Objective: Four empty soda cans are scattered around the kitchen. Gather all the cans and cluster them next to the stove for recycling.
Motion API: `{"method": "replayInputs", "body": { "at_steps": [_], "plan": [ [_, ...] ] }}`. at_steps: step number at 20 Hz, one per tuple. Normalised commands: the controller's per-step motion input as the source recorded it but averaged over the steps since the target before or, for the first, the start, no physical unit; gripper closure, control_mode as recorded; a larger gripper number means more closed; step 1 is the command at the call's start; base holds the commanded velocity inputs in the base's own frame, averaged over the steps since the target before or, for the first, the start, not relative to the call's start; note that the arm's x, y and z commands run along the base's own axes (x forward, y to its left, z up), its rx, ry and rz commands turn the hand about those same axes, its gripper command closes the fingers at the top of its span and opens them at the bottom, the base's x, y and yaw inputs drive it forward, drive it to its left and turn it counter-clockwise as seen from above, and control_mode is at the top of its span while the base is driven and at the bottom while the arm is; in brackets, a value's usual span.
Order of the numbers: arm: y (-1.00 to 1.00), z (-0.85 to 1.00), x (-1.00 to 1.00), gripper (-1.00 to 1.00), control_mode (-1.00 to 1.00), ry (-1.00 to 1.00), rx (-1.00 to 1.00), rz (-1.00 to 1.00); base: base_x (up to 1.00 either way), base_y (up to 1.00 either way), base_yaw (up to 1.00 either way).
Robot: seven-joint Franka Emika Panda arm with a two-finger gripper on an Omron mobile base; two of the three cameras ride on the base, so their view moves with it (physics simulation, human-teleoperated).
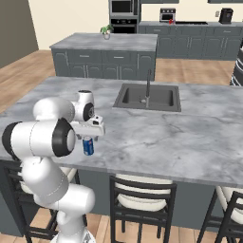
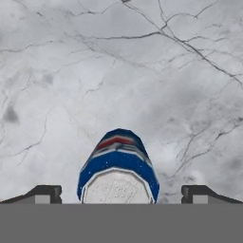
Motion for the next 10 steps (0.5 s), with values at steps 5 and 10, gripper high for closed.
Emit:
{"method": "replayInputs", "body": {
  "at_steps": [5,10],
  "plan": [
    [0.00,-0.09,0.00,-1.00,-1.00,0.03,0.00,0.00,0.00,0.00,0.00],
    [0.00,-0.06,0.00,-1.00,-1.00,0.03,0.00,0.00,0.00,0.00,0.00]
  ]
}}
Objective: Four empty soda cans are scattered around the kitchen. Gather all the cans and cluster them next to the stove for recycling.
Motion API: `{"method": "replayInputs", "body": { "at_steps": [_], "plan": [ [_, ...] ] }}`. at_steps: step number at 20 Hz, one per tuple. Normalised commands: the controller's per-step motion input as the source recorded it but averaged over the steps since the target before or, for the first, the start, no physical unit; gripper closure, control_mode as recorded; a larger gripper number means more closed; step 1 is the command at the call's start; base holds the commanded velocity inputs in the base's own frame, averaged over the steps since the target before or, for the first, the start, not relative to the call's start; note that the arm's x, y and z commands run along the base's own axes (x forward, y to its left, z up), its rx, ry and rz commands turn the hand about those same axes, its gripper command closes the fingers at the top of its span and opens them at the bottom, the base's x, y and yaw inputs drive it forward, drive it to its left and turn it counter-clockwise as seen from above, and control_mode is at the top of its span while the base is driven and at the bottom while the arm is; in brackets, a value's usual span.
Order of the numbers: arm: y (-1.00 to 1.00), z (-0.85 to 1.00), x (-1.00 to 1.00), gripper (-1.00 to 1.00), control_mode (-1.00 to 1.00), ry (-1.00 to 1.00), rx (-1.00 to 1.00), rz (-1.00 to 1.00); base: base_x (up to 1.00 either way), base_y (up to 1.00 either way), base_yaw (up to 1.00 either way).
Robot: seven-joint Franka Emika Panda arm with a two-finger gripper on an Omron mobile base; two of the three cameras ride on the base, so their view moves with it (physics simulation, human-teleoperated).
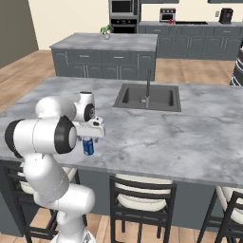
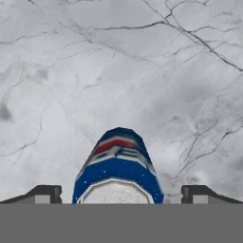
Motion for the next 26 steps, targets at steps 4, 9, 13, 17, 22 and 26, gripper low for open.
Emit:
{"method": "replayInputs", "body": {
  "at_steps": [4,9,13,17,22,26],
  "plan": [
    [0.00,-0.07,0.00,-1.00,-1.00,0.03,0.00,0.00,0.00,0.00,0.00],
    [0.00,-0.06,-0.04,-1.00,-1.00,0.04,0.00,-0.01,0.00,0.00,0.00],
    [0.00,-0.09,-0.01,-1.00,-1.00,0.05,0.00,0.00,0.00,0.00,0.00],
    [0.00,-0.09,-0.03,1.00,-1.00,0.05,0.00,0.00,0.00,0.00,0.00],
    [0.00,-0.06,-0.08,1.00,-1.00,0.07,0.00,-0.01,0.00,0.00,0.00],
    [0.00,-0.04,-0.02,1.00,-1.00,0.05,0.00,-0.01,0.00,0.00,0.00]
  ]
}}
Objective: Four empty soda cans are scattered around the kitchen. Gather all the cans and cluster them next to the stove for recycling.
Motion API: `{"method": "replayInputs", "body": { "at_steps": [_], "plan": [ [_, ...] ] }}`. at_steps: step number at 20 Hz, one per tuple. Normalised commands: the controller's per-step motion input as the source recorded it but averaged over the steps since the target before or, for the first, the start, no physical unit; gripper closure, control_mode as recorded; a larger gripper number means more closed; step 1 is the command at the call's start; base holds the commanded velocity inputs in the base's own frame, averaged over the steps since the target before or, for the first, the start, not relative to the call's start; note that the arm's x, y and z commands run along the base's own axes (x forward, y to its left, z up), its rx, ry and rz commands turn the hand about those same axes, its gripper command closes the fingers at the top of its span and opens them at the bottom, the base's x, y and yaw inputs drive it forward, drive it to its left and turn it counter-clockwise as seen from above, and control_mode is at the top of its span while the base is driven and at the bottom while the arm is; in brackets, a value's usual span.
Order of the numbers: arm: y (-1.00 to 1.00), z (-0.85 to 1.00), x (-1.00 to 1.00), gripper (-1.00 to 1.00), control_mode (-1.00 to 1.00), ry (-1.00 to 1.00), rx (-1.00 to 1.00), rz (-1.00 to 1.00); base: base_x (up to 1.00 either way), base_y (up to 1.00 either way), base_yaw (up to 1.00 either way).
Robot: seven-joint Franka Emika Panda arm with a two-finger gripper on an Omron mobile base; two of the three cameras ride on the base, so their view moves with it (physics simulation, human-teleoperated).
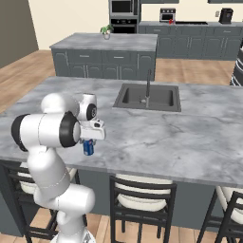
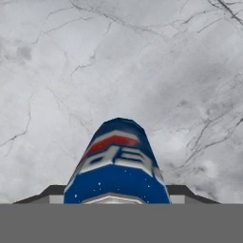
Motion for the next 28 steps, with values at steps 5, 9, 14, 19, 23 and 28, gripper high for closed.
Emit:
{"method": "replayInputs", "body": {
  "at_steps": [5,9,14,19,23,28],
  "plan": [
    [0.00,0.02,-0.04,1.00,-1.00,-0.01,0.00,0.00,0.00,0.00,0.00],
    [0.00,0.24,-0.15,1.00,-1.00,-0.10,0.00,0.00,0.00,0.00,0.00],
    [-0.01,0.42,-0.11,1.00,-1.00,-0.03,0.02,0.00,0.00,0.00,0.00],
    [0.00,0.38,-0.09,1.00,-1.00,-0.01,0.01,0.00,0.00,0.00,0.00],
    [0.00,0.34,-0.13,1.00,-1.00,-0.01,0.00,0.00,0.00,0.00,0.00],
    [-0.01,0.20,-0.22,1.00,-1.00,-0.04,0.00,0.00,0.00,0.00,0.00]
  ]
}}
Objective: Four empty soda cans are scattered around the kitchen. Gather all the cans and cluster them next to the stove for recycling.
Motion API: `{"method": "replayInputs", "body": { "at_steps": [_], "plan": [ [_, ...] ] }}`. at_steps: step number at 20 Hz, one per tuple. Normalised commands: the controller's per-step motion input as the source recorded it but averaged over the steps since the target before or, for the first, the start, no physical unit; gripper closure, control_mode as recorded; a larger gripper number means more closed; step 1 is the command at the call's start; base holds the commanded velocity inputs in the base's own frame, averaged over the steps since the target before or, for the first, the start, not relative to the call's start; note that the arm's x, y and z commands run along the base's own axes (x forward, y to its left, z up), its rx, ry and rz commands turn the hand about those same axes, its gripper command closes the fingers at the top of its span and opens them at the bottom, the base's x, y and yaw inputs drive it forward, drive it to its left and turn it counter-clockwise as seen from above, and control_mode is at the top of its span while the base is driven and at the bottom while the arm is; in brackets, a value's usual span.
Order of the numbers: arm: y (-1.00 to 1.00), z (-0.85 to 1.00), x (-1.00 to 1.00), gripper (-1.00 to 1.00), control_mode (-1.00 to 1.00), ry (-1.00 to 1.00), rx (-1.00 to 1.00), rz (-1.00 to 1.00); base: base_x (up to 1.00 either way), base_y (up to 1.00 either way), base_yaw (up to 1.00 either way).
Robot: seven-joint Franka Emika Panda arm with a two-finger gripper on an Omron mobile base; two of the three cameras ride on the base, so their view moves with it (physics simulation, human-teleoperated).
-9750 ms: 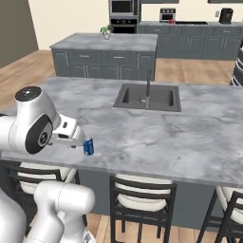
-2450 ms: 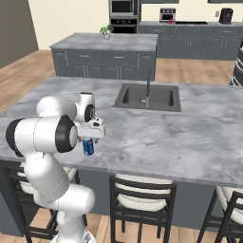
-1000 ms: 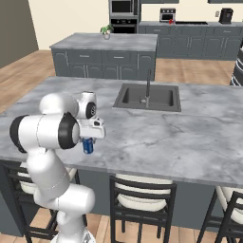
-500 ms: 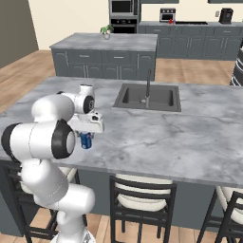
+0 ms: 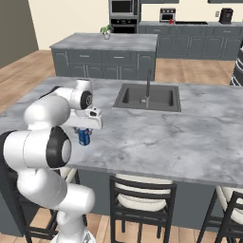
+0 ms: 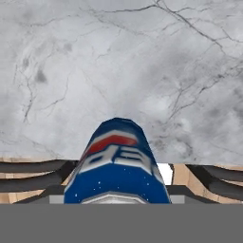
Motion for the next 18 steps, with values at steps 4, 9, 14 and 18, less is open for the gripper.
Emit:
{"method": "replayInputs", "body": {
  "at_steps": [4,9,14,18],
  "plan": [
    [-0.16,0.14,-0.32,1.00,-1.00,-0.06,0.00,0.00,0.00,0.00,0.00],
    [-0.21,0.14,-0.37,1.00,-1.00,-0.09,0.00,0.00,0.00,0.00,0.00],
    [-0.15,0.16,-0.28,1.00,-1.00,-0.06,0.00,0.00,0.00,0.00,0.00],
    [-0.09,0.18,-0.25,1.00,-1.00,-0.05,0.00,0.00,0.00,0.00,0.00]
  ]
}}
